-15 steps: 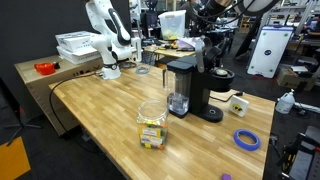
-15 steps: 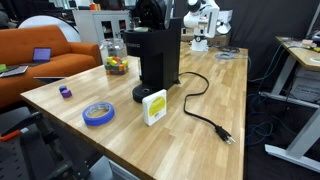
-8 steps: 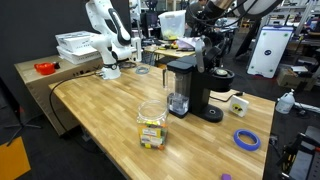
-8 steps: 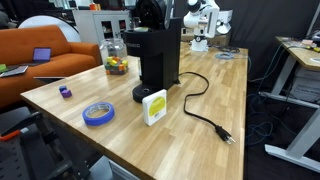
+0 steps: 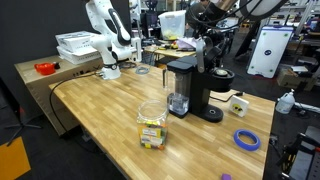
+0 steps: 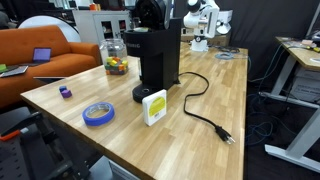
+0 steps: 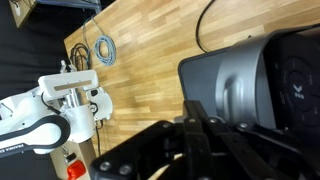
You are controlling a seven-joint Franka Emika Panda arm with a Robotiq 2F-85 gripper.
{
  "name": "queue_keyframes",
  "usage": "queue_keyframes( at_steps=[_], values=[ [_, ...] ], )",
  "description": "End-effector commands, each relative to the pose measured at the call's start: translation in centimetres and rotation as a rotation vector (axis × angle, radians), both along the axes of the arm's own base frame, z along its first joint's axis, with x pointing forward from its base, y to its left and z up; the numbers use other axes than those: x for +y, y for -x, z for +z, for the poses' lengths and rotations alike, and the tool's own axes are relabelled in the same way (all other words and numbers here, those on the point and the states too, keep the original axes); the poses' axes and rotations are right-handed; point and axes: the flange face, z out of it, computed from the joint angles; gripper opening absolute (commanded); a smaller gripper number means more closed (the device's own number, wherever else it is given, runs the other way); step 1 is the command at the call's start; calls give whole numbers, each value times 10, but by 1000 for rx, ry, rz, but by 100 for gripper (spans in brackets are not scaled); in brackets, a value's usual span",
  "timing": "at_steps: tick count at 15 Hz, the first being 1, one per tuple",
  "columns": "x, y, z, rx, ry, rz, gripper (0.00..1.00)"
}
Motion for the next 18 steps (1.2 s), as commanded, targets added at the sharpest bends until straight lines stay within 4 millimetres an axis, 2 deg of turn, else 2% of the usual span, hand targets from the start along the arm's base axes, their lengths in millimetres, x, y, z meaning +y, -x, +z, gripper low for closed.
queue_keyframes(
  at_steps=[1, 9, 18],
  values=[
    [1, 12, 2, 16, 23, 4, 0],
    [3, 31, 1, 35, 19, -8, 0],
    [10, 78, -14, 63, -9, -89, 0]
  ],
)
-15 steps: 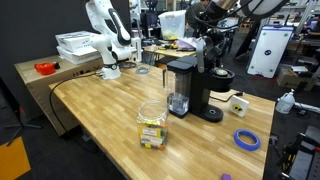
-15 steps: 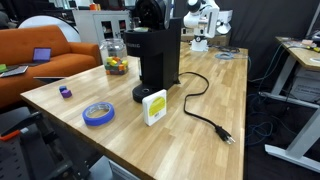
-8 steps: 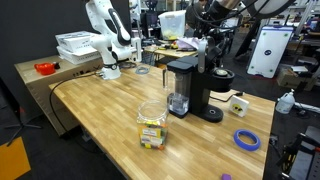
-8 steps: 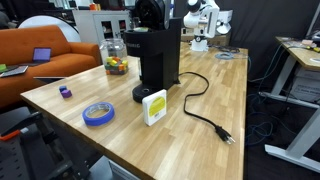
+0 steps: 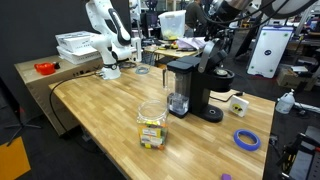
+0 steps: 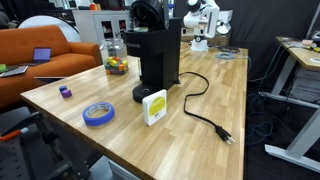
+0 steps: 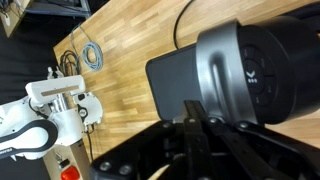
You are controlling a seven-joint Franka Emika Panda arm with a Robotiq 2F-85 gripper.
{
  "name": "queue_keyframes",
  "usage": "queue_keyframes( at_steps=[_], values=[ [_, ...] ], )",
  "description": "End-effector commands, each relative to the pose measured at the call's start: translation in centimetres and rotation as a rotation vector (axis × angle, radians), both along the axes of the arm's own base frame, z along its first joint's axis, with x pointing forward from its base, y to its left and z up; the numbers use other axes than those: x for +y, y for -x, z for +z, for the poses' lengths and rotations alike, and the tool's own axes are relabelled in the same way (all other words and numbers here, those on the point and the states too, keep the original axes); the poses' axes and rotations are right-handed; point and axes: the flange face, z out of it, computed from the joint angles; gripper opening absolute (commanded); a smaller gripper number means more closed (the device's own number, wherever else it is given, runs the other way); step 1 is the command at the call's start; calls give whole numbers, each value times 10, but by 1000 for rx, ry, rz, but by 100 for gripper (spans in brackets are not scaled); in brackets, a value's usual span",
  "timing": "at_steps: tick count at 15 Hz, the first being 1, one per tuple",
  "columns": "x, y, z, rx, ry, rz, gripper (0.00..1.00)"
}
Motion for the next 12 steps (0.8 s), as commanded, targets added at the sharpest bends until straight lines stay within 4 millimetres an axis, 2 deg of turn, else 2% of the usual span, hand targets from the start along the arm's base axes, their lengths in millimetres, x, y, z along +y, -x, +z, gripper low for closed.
queue_keyframes(
  at_steps=[1, 4, 8, 12],
  values=[
    [2, 27, -16, 34, 1, -60, 0],
    [3, 50, -24, 45, 4, -112, 0],
    [1, 82, -45, 103, 2, -181, 0],
    [-1, 95, -83, 172, -26, -223, 0]
  ],
)
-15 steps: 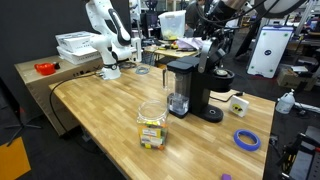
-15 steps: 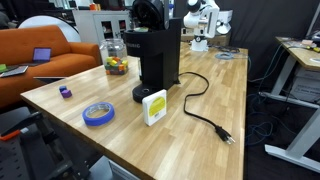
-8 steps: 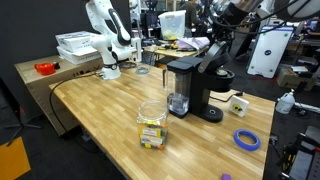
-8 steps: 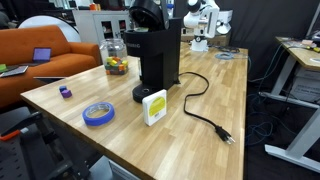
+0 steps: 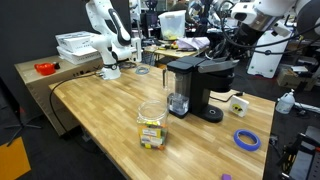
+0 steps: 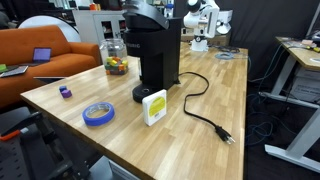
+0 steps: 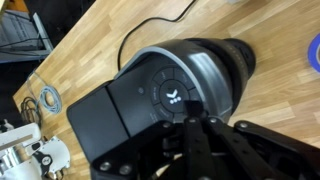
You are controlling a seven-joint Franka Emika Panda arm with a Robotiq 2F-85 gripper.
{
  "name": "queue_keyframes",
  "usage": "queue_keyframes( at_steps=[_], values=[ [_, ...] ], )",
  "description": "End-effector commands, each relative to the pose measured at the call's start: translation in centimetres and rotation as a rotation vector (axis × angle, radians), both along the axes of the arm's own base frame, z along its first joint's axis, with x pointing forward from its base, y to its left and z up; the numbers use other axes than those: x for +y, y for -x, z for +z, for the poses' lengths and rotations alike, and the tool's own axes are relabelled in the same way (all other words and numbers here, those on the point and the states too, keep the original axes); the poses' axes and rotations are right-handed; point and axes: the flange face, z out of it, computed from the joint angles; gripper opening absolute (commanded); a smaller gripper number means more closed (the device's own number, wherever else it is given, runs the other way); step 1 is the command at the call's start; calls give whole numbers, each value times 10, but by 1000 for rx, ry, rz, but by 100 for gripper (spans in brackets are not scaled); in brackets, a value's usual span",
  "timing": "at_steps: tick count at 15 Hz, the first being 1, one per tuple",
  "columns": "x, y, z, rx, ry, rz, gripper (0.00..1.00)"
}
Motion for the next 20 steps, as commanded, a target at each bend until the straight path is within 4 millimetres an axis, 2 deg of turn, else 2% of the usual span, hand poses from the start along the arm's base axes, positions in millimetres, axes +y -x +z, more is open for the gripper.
queue_keyframes(
  at_steps=[1, 4, 10, 16, 20],
  values=[
    [-1, 7, -24, 46, -19, -45, 0],
    [0, 0, -25, 42, -29, -54, 0],
    [4, -12, -9, -9, -33, -101, 0],
    [8, -8, -20, -18, -97, -241, 0],
    [4, -5, -37, 4, -119, -464, 0]
  ],
)
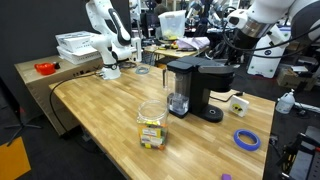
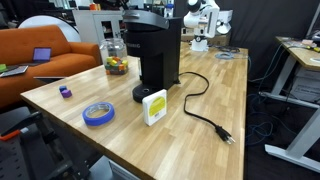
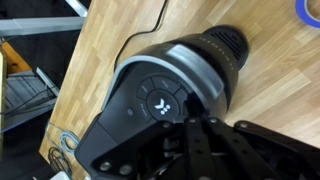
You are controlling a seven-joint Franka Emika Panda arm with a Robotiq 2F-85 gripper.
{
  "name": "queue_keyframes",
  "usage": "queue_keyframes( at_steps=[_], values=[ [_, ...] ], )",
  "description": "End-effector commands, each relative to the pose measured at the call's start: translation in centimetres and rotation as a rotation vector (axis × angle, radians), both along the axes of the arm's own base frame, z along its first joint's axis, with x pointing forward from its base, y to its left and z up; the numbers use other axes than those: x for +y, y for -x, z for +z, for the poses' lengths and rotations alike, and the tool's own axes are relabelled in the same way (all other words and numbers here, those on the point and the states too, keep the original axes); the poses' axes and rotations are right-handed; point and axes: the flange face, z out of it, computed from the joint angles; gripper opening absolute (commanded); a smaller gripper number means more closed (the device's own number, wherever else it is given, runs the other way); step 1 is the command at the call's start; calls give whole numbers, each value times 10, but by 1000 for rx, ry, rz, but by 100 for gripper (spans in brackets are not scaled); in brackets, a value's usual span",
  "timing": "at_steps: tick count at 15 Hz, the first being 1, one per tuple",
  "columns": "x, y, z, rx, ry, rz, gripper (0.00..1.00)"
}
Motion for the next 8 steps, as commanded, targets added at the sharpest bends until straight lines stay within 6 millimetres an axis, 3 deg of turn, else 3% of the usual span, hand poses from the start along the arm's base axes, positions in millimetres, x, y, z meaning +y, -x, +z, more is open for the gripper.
queue_keyframes(
  at_steps=[1, 8],
  values=[
    [-4, 1, -21, 51, -5, -185, 0],
    [3, -9, -24, 71, -153, -425, 0]
  ],
)
